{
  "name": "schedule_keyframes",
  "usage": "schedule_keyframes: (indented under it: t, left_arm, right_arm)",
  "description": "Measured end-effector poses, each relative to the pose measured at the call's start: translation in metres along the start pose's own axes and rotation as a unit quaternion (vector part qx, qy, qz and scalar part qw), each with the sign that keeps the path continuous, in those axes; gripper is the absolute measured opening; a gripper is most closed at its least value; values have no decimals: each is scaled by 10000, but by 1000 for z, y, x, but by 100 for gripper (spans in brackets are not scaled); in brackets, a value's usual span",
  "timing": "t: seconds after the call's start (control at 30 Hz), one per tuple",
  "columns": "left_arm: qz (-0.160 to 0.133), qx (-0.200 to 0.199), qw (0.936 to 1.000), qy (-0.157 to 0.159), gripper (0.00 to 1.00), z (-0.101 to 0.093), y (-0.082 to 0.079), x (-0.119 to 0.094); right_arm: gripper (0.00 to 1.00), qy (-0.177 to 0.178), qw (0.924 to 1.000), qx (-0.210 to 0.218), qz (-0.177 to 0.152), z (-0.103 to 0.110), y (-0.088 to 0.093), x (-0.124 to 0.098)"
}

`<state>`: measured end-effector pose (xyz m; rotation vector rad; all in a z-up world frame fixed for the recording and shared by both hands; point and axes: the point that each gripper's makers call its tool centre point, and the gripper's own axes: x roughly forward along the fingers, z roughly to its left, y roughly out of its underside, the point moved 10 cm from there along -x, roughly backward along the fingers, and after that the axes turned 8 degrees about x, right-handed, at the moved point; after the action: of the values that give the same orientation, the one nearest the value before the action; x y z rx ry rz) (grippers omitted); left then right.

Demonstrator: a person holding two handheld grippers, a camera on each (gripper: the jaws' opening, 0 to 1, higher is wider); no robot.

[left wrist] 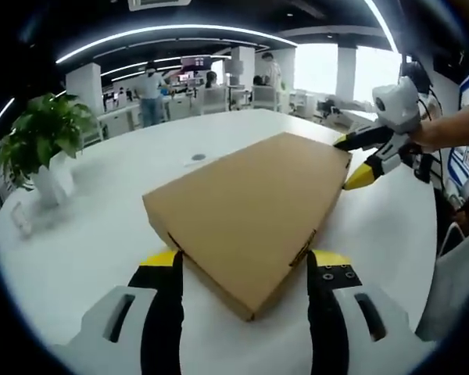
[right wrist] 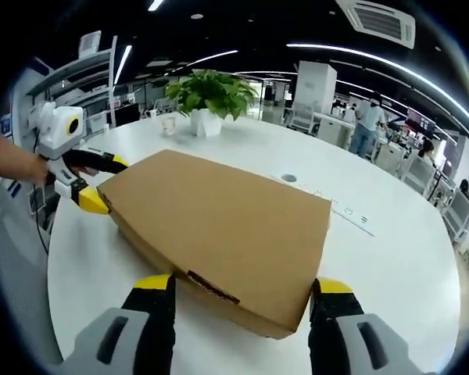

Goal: Operate the shoe box by opening the lid, removing the specified soft item, and placing it in the target area until the item is outside and the box remains undamaged.

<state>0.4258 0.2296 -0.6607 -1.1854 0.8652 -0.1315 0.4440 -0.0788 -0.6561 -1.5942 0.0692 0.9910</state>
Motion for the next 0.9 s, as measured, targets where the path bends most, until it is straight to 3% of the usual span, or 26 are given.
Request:
schedule_keyframes:
  t: [0.9]
  left_arm:
    - [148,251,9986,433,63,32,9,-13]
  right_arm:
    - [64,145,9987,476,-78,33,2,2]
